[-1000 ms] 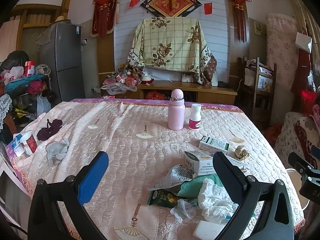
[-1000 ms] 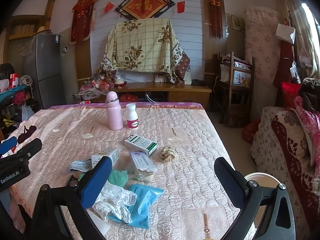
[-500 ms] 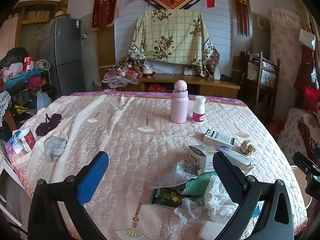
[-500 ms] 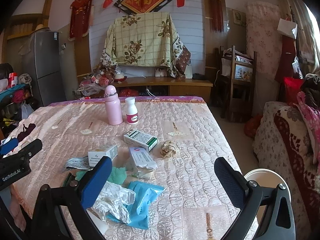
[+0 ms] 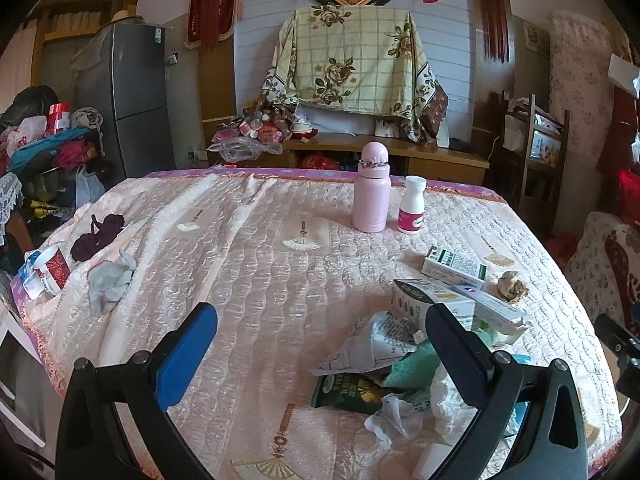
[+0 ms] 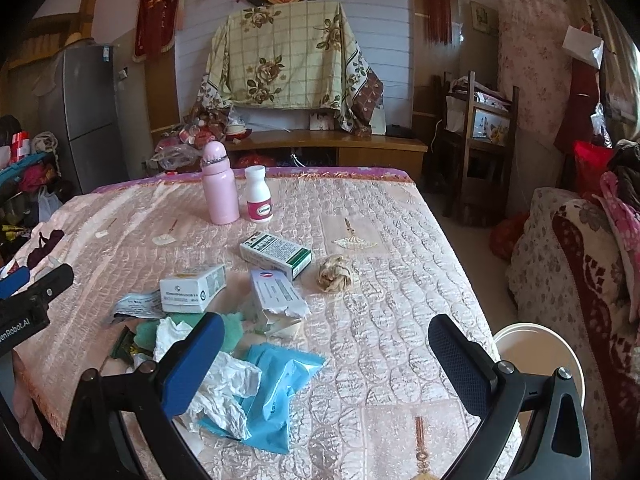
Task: Collect trash
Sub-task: 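Grasp the white cow-print milk carton with the left tool while the right tool grasps the crumpled white tissue, then carry carton and tissue over the white bucket and open both tools, then move both open tools back over the bedspread trash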
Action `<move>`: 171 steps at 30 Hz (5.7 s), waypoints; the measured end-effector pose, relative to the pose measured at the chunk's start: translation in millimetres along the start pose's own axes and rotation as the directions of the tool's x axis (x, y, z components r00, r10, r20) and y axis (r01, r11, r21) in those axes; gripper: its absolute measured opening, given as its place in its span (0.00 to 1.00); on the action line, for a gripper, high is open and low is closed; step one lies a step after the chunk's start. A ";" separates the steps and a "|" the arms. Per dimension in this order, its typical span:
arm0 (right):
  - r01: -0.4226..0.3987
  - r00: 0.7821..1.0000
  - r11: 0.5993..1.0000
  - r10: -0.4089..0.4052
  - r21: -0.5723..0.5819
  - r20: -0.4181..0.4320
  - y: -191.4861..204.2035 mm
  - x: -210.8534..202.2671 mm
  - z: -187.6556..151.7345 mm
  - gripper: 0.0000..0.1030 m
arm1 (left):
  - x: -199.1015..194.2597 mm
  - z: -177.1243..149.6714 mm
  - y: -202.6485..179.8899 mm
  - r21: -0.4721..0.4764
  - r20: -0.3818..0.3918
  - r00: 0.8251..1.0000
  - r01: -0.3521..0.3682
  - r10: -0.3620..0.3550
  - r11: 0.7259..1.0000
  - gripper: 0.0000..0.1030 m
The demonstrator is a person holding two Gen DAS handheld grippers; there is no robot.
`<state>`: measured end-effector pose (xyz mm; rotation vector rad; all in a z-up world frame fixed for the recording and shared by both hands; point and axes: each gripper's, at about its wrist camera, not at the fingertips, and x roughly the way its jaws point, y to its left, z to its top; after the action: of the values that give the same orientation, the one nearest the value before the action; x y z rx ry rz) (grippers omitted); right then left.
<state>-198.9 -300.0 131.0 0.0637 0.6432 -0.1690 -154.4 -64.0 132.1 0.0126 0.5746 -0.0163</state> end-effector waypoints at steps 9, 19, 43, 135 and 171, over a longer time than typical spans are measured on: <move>-0.019 0.999 0.999 0.018 -0.026 -0.040 -6.3 10.8 -4.4 1.00 | 11.9 -4.7 20.4 0.021 -0.054 0.998 0.039 -0.038 0.999 1.00; -0.209 0.967 0.978 0.204 -0.022 -0.152 0.1 26.4 -26.9 0.87 | 28.7 -21.1 48.9 0.044 -0.147 0.987 0.069 -0.062 0.997 1.00; -0.373 0.890 0.928 0.356 -0.007 -0.286 47.8 77.5 -41.5 0.77 | 168.7 39.6 -100.2 0.069 -0.543 0.817 0.275 -0.195 0.959 0.99; 0.217 0.960 0.863 -0.104 0.457 -0.260 -340.5 14.8 -80.5 0.21 | 7.2 -27.5 -414.2 0.231 -0.533 0.644 0.735 -0.549 0.637 0.55; 0.171 0.976 0.923 -0.110 0.345 -0.188 -255.3 14.3 -50.7 0.76 | -9.6 18.8 -305.7 0.283 -0.324 0.850 0.506 -0.416 0.815 0.66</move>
<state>-262.6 -547.7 80.1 0.3898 0.7773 -0.4242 -158.0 -369.8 150.8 0.2349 0.8099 -0.6120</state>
